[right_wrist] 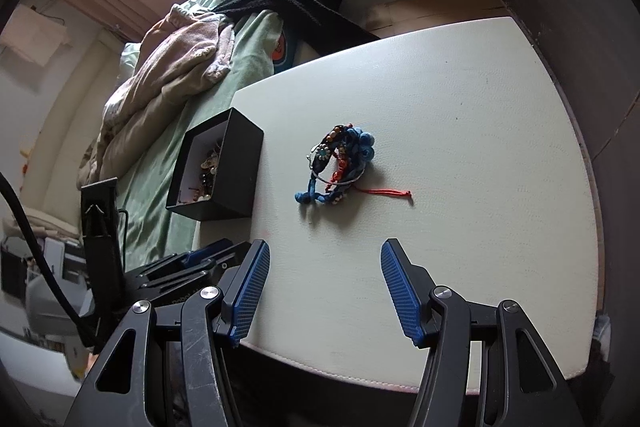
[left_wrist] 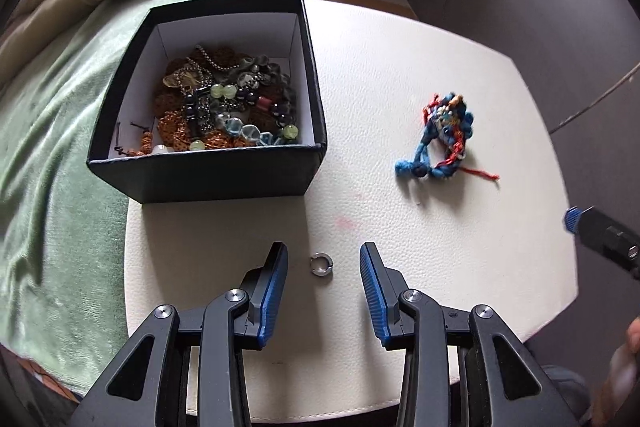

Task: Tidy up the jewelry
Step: 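Reach the left tool to the small silver ring and close on it, then drop the silver ring into the box with the left tool while the right tool grasps the blue knotted bracelet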

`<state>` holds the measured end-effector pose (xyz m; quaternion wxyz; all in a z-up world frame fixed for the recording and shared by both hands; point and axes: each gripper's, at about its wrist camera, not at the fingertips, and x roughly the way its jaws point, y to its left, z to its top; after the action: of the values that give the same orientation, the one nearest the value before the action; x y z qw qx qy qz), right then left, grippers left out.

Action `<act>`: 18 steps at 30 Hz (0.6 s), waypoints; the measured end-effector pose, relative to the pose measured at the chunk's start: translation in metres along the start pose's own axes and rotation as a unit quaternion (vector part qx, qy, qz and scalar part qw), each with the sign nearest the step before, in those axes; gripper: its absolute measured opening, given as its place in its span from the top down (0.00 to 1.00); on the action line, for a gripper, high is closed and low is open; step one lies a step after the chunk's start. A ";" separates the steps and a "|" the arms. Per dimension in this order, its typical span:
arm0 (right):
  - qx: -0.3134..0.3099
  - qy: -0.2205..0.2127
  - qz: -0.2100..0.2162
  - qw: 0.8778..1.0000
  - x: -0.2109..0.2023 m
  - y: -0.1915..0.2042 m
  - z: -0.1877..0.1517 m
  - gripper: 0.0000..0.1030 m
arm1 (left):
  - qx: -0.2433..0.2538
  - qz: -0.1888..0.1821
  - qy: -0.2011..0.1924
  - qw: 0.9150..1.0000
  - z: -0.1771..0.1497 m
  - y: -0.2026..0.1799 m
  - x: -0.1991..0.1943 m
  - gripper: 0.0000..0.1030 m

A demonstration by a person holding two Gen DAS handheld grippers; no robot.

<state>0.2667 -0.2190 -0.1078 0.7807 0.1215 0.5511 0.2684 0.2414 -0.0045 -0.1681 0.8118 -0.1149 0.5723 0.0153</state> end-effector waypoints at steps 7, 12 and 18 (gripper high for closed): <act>0.014 -0.004 -0.008 1.000 -0.001 -0.009 0.002 0.43 | 0.030 0.051 0.002 0.998 -0.003 -0.013 0.007 0.89; 0.020 -0.007 -0.007 1.000 0.006 -0.010 0.007 0.43 | 0.033 0.030 -0.001 0.999 -0.003 -0.010 -0.002 0.89; 0.042 -0.016 0.011 0.999 0.020 -0.010 0.019 0.43 | 0.026 0.003 -0.037 0.999 0.005 -0.002 -0.039 0.89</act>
<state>0.2920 -0.2145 -0.1220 0.7806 0.1645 0.5483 0.2511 0.2332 -0.0016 -0.1298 0.8352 -0.0913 0.5423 0.0074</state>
